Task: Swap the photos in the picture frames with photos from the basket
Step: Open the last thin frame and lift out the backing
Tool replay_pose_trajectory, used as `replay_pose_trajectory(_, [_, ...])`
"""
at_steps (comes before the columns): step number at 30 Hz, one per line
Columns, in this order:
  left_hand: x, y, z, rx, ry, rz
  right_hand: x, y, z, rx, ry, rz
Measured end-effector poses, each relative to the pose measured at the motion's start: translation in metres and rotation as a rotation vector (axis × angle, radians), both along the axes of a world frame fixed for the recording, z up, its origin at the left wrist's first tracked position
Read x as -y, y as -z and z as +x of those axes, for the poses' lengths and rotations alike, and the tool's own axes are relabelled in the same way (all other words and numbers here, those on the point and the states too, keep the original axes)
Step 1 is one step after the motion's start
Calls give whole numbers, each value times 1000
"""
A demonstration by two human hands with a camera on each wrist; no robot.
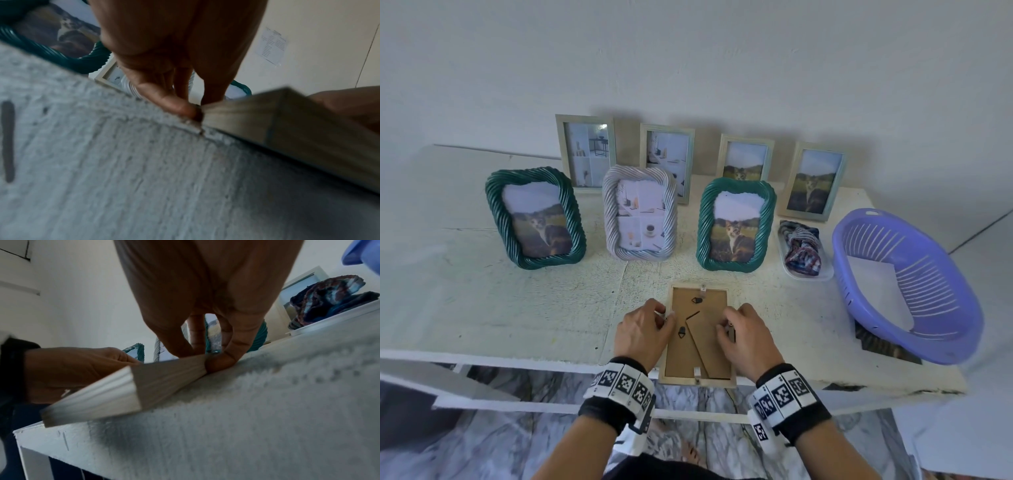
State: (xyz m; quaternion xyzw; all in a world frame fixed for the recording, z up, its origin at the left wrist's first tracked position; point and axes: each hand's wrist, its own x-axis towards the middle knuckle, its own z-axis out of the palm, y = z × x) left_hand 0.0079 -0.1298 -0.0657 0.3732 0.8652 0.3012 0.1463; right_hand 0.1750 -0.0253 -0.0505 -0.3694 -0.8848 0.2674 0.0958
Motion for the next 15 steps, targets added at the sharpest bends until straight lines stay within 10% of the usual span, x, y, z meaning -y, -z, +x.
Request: replay_pose_trajectory(15, [-2, 2, 2, 53, -56, 5, -15, -2, 6, 19, -41, -158])
